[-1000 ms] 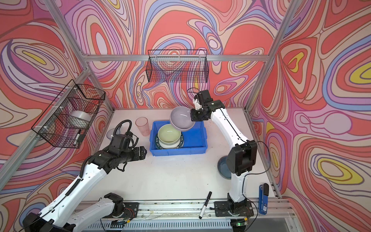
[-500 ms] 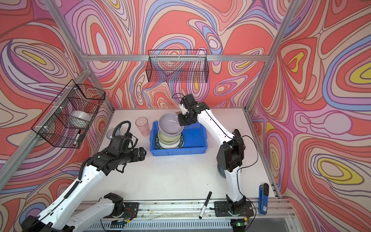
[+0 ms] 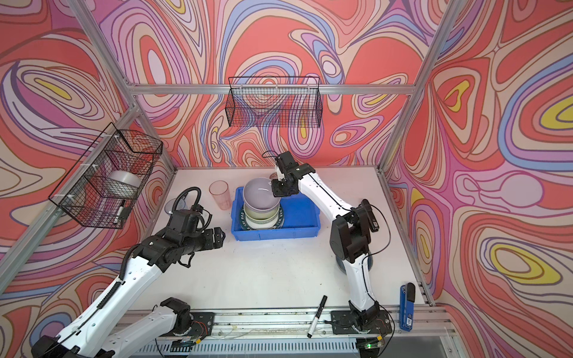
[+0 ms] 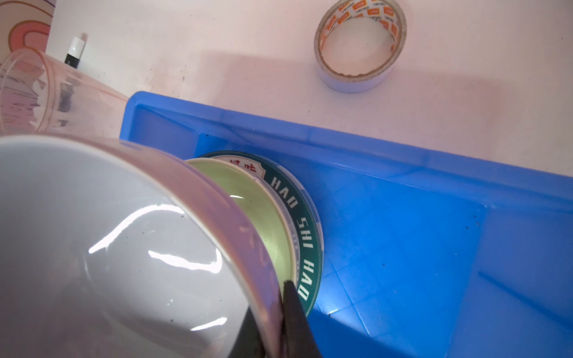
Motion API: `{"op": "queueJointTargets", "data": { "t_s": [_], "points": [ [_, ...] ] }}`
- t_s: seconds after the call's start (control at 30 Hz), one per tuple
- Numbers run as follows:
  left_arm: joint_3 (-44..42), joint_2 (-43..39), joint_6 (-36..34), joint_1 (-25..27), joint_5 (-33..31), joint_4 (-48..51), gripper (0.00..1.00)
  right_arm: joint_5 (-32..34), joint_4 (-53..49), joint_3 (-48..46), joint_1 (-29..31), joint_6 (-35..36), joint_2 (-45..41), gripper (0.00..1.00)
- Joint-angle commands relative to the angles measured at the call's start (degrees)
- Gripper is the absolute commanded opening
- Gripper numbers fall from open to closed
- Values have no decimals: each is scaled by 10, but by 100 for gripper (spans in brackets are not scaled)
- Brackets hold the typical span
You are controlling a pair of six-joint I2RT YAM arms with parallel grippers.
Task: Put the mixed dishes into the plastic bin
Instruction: 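Lower the lavender bowl into the pale green bowl in the bin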
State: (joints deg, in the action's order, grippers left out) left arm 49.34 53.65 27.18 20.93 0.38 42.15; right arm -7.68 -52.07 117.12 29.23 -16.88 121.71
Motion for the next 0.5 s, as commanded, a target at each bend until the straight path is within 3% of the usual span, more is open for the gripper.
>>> {"op": "queueJointTargets", "data": {
  "t_s": [0.0,0.47],
  "points": [
    [-6,-4,-3,-4,-5,7,89,-13,57,8,3,-22,2,0],
    [-5,-2,-4,-5,-3,5,89,21,55,-7,19,-20,18,0]
  ]
}}
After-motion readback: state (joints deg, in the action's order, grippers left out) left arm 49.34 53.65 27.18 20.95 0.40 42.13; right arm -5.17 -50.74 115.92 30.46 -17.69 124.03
